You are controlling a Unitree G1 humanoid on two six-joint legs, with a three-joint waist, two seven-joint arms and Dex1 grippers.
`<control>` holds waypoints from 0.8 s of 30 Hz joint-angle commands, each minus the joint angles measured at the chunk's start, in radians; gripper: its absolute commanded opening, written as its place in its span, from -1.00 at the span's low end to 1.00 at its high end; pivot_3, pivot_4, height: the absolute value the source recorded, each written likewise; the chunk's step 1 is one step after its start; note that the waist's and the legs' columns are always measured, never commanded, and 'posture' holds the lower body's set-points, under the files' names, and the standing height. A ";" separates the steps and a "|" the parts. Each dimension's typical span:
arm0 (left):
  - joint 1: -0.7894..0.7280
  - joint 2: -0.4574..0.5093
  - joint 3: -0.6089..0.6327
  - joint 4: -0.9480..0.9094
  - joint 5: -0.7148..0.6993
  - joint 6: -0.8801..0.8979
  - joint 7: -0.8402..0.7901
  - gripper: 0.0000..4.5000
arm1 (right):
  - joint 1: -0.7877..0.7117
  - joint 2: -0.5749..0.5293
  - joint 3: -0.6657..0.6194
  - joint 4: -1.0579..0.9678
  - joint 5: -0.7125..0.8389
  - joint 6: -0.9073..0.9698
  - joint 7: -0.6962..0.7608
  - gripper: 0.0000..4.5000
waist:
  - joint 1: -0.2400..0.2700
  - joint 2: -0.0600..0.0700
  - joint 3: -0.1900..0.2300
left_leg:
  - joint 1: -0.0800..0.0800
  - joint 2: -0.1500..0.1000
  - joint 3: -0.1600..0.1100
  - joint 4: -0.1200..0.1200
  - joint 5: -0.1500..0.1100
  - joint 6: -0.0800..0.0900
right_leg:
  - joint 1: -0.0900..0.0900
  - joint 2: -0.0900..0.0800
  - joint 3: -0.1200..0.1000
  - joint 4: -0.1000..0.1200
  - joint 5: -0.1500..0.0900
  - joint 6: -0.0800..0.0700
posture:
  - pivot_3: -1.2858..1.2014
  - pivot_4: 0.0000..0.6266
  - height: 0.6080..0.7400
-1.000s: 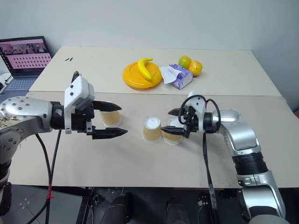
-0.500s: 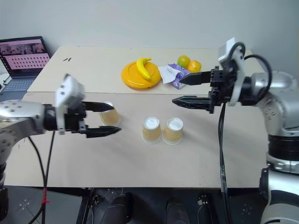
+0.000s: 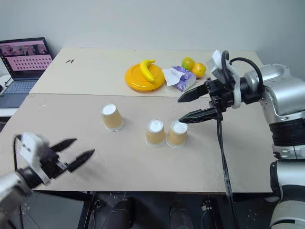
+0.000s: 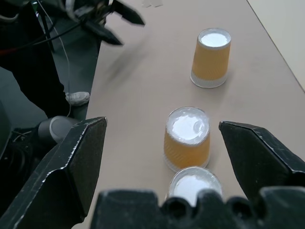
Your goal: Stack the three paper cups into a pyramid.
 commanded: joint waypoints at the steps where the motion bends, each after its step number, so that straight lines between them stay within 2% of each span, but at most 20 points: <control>1: 0.035 -0.085 -0.062 0.042 0.159 -0.199 0.091 1.00 | -0.037 -0.009 0.018 0.025 0.001 -0.048 0.064 0.96 | 0.004 0.000 0.000 | 0.000 0.000 0.000 0.000 0.000 0.000 | 0.000 0.000 0.000 0.000 0.000 0.000 | 0.03 -0.52 0.88; 4: 0.031 -0.137 -0.130 0.107 0.247 -0.315 0.124 1.00 | -0.051 -0.015 0.031 0.034 0.011 -0.053 0.064 0.96 | 0.004 0.000 0.000 | 0.000 0.000 0.001 0.000 0.000 0.000 | 0.000 0.000 0.001 0.000 0.000 0.000 | 0.03 -0.52 0.88; 9: -0.089 -0.179 -0.221 0.219 0.347 -0.457 0.173 1.00 | -0.031 -0.063 0.003 -0.009 0.033 -0.038 0.064 0.96 | 0.018 0.000 0.000 | 0.000 0.000 0.000 0.000 0.000 0.000 | 0.000 0.000 0.000 0.000 0.000 0.000 | 0.03 -0.52 0.88; 17: -0.298 -0.181 -0.284 0.460 0.407 -0.587 0.185 1.00 | 0.047 -0.151 -0.092 -0.118 0.049 0.009 0.045 0.96 | 0.020 0.000 0.000 | 0.000 0.000 0.001 -0.001 0.000 0.000 | -0.001 0.000 0.001 0.000 0.000 0.000 | 0.03 -0.52 0.88; 24: -0.446 -0.203 -0.322 0.689 0.415 -0.687 0.167 1.00 | 0.073 -0.179 -0.167 -0.201 0.065 0.073 0.005 0.96 | 0.017 0.001 -0.001 | 0.000 0.000 0.000 -0.001 0.000 0.000 | -0.001 0.000 0.000 0.000 0.000 0.001 | 0.03 -0.52 0.88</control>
